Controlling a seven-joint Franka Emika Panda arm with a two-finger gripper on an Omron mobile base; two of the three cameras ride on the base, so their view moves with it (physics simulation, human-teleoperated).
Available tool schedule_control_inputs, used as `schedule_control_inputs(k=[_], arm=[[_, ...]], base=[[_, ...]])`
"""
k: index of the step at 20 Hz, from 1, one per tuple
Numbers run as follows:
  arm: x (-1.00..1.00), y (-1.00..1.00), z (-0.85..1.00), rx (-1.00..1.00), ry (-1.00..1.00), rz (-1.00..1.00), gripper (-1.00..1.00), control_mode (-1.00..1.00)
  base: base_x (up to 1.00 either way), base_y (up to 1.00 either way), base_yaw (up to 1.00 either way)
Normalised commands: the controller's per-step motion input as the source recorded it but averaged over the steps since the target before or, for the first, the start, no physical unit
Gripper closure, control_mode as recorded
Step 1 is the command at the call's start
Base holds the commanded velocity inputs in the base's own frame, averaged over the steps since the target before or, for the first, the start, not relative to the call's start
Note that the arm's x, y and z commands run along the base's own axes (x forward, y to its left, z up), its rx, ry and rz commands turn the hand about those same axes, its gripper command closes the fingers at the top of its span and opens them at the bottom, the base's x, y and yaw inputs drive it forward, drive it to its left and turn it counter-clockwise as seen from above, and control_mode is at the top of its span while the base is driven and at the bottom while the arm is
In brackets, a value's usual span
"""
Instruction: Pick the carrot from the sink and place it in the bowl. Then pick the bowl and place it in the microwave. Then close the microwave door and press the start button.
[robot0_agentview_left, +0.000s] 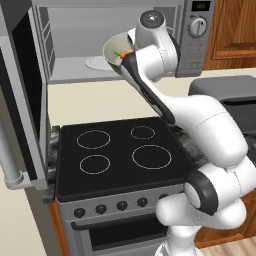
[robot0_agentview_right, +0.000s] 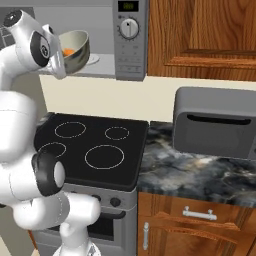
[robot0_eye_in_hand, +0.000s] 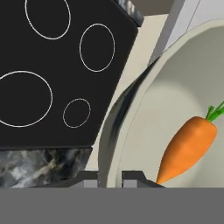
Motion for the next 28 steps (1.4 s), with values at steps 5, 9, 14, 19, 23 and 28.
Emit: schedule_control_inputs(k=[5,9,14,19,23,28], arm=[[0.48,0.28,0.43,0.03,0.0,0.0,1.0,-1.0],[0.22,0.39,0.32,0.0,-0.01,0.0,1.0,-1.0],[0.42,0.5,-0.26,0.0,0.01,0.0,1.0,-1.0],[0.61,0.12,-0.11,0.01,0.02,0.0,1.0,-1.0],[0.61,0.0,0.0,0.01,0.0,0.0,1.0,-1.0],[0.42,0.0,-0.25,0.0,0.01,0.0,1.0,-1.0]], base=[[0.0,0.0,0.0],[0.0,0.0,0.0],[0.0,0.0,0.0],[0.0,0.0,0.0],[0.0,0.0,0.0],[0.0,0.0,0.0]])
